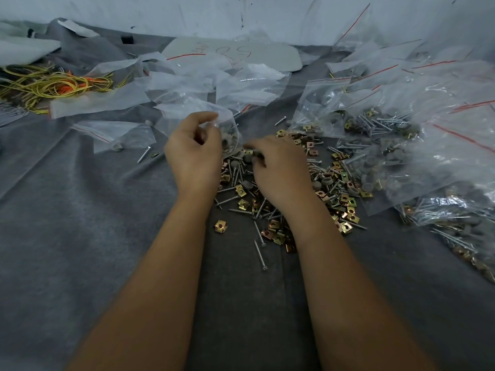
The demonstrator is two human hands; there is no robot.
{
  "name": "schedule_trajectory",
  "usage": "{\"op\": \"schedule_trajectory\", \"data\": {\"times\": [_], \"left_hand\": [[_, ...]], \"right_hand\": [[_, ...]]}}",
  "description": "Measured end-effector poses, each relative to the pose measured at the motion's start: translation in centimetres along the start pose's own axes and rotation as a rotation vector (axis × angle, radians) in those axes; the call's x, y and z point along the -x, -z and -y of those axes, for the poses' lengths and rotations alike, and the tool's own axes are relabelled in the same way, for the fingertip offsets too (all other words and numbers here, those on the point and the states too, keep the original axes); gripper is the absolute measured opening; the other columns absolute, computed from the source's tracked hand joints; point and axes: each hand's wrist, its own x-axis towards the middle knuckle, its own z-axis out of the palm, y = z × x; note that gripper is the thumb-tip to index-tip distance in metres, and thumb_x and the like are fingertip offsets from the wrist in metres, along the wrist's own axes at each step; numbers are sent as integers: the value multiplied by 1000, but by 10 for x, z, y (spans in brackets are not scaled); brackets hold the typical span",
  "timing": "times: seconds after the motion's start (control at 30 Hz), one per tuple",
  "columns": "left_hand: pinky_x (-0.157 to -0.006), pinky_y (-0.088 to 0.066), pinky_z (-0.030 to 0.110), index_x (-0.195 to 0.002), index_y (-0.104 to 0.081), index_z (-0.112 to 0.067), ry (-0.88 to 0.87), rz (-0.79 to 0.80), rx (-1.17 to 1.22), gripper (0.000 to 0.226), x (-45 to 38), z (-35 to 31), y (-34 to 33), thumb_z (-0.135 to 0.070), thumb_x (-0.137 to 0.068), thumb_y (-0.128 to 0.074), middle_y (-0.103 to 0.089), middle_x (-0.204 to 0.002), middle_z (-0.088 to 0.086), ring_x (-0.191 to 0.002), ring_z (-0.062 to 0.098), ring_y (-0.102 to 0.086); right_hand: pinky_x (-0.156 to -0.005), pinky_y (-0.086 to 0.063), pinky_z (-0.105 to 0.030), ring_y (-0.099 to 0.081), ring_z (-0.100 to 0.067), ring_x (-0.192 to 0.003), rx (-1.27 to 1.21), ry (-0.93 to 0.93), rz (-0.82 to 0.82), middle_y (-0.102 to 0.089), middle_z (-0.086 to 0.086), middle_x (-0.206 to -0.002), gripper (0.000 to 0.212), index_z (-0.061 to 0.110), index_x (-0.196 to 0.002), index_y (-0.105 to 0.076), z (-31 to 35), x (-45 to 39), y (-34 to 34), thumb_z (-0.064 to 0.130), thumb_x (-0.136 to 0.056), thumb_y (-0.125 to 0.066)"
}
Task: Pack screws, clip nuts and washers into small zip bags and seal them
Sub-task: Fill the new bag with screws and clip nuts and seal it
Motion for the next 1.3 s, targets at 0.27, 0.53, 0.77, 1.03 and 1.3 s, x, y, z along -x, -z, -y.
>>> {"op": "schedule_trajectory", "data": {"times": [0.27,0.53,0.77,1.03,1.3], "left_hand": [[-51,-45,22,-99,-72,-20,128,118,-8,22,-3,1,2,-7,-89,-57,-60,-63,-2,-55,8,-52],[-42,-39,15,-95,-69,-20,256,182,109,23,-3,-3,1,-4,-92,-52,-55,-46,-8,-40,4,-47],[-42,-40,15,-92,-70,-20,269,234,137,26,-3,-5,2,-2,-92,-51,-56,-46,-7,-41,3,-48],[-38,-32,14,-77,-68,-13,352,337,248,26,-7,-1,4,-1,-92,-51,-52,-47,-7,-39,3,-41],[-42,-36,15,-87,-72,-10,242,88,265,25,-15,-10,16,5,-87,-52,-54,-48,-7,-40,2,-43]], "right_hand": [[-94,-27,-37,-46,-20,-110,142,38,38,-62,8,-109,29,34,-115,-68,1,1,0,21,-93,-55],[-91,-26,-32,-48,-18,-103,43,-13,-36,-64,9,-97,20,30,-96,-72,3,0,2,15,-87,-62],[-79,-50,-38,-57,-16,-82,-346,-19,-332,-61,7,-81,9,15,-84,-65,10,1,11,7,-80,-67],[-84,-48,-40,-54,-21,-98,-260,110,-248,-65,-2,-100,24,11,-94,-70,12,4,8,-4,-80,-57],[-90,-45,-45,-49,-26,-112,-83,116,-234,-55,-6,-127,12,21,-92,-73,4,1,11,12,-87,-66]]}}
